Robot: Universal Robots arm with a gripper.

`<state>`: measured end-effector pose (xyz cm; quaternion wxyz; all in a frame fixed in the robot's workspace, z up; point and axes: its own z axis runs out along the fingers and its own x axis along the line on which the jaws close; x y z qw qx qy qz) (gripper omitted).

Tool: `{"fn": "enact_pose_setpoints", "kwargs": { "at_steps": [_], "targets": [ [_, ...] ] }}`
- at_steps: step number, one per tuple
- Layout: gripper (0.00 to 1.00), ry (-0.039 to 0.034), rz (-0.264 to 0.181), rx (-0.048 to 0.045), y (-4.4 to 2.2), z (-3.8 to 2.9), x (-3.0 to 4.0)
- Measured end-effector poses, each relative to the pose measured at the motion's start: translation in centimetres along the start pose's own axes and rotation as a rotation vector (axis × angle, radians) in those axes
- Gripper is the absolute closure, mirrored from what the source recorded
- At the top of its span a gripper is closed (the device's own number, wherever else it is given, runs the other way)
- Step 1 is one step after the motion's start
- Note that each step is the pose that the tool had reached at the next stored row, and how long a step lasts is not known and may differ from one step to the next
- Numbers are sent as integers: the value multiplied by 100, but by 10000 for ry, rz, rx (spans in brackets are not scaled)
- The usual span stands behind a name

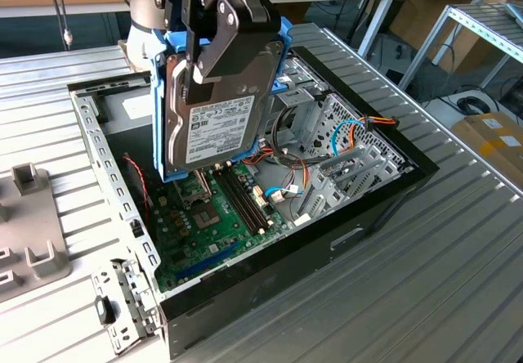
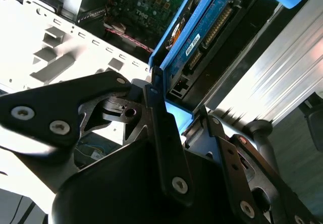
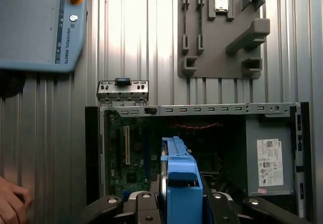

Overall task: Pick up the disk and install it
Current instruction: 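Pick up the disk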

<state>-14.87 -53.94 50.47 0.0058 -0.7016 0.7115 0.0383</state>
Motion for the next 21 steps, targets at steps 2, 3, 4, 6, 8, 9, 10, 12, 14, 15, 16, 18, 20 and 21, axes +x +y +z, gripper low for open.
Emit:
{"fn": "enact_pose_setpoints", "kwargs": {
  "at_steps": [2,3,4,6,8,9,10,12,14,15,16,18,20,21],
  "targets": [
    [63,0,0,0,-7,0,1],
    [63,0,1,0,-12,0,2],
    [63,0,0,0,-15,0,2],
    [63,0,0,0,-22,0,4],
    [63,0,0,0,-31,0,5],
    [63,0,0,0,-35,0,6],
    [63,0,0,0,-38,0,7],
    [63,0,0,0,-43,0,8],
    [63,0,0,0,-48,0,9],
    [63,0,0,0,-51,0,9],
    [63,0,0,0,-54,0,10],
    [63,0,0,0,-59,0,11],
    [63,0,1,0,-63,0,12],
    [63,0,0,0,-65,0,12]
  ]
}}
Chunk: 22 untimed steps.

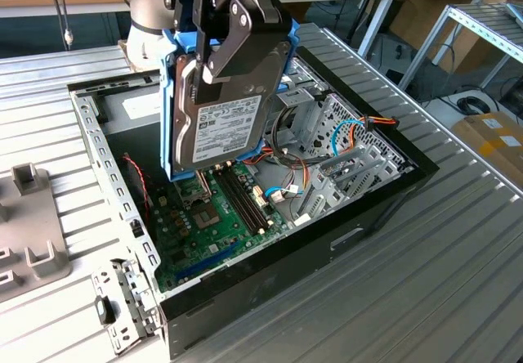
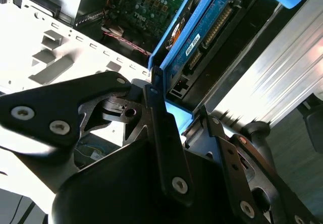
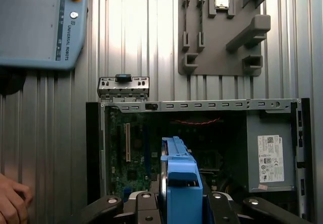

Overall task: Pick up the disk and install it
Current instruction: 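Pick up the disk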

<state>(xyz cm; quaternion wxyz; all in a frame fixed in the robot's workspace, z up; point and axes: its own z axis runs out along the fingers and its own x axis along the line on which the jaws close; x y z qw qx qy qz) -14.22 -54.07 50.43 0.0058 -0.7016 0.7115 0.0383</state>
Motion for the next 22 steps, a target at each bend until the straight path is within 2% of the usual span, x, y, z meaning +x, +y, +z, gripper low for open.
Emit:
{"fn": "enact_pose_setpoints", "kwargs": {
  "at_steps": [22],
  "targets": [
    [63,6,0,0,-57,-1,15]
  ]
}}
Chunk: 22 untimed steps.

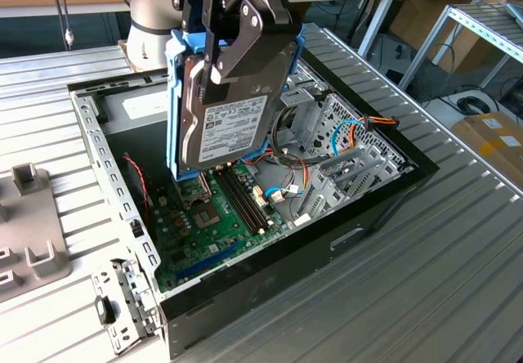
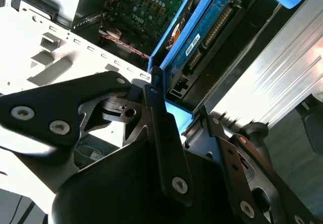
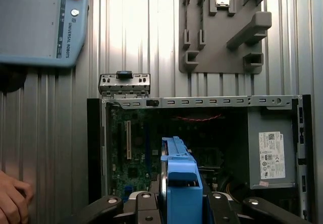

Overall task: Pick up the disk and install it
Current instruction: 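Pick up the disk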

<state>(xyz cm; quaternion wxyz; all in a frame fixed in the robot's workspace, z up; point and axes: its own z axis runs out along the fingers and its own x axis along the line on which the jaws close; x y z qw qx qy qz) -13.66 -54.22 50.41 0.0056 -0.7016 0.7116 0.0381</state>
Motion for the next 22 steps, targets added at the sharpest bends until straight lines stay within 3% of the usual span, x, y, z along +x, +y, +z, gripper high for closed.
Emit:
{"fn": "enact_pose_setpoints", "kwargs": {
  "at_steps": [22],
  "targets": [
    [63,2,0,0,-55,0,29]
  ]
}}
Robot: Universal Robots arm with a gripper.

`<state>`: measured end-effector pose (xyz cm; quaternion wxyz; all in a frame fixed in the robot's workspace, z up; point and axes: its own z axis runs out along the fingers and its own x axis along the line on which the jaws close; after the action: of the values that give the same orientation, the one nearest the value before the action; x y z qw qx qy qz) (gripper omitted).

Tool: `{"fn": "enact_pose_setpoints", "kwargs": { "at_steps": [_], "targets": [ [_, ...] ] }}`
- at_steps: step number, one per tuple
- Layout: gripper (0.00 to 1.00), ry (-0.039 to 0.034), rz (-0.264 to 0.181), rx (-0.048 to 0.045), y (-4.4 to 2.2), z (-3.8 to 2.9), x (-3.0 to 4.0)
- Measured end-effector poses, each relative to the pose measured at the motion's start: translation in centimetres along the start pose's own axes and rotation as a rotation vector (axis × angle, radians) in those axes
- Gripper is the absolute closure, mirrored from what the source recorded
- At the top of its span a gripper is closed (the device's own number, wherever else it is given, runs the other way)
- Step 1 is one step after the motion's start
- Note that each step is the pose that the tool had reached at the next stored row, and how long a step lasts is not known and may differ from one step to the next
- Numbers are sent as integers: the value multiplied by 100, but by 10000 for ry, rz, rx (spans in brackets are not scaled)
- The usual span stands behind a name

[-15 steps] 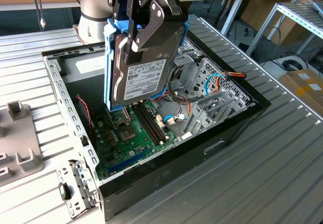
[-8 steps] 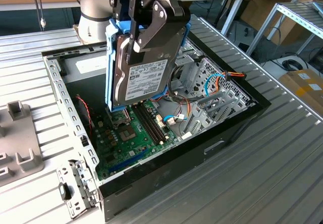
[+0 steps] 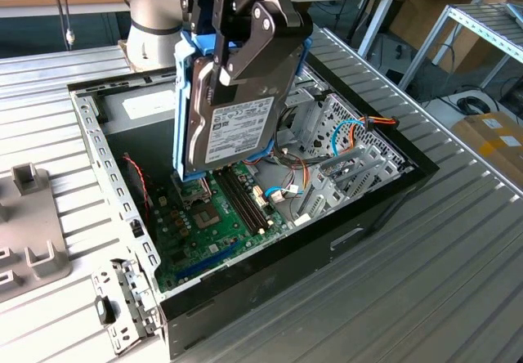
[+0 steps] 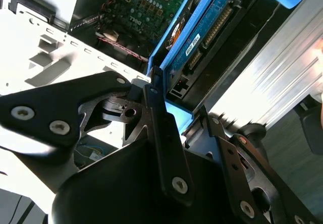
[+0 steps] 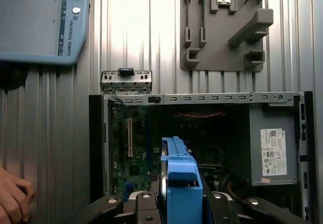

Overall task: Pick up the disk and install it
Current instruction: 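Pick up the disk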

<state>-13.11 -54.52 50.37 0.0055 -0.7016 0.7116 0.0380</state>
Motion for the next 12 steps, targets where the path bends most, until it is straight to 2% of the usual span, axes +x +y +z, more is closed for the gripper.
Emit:
{"fn": "enact_pose_setpoints", "kwargs": {
  "at_steps": [12],
  "targets": [
    [63,3,0,0,-30,-1,8]
  ]
}}
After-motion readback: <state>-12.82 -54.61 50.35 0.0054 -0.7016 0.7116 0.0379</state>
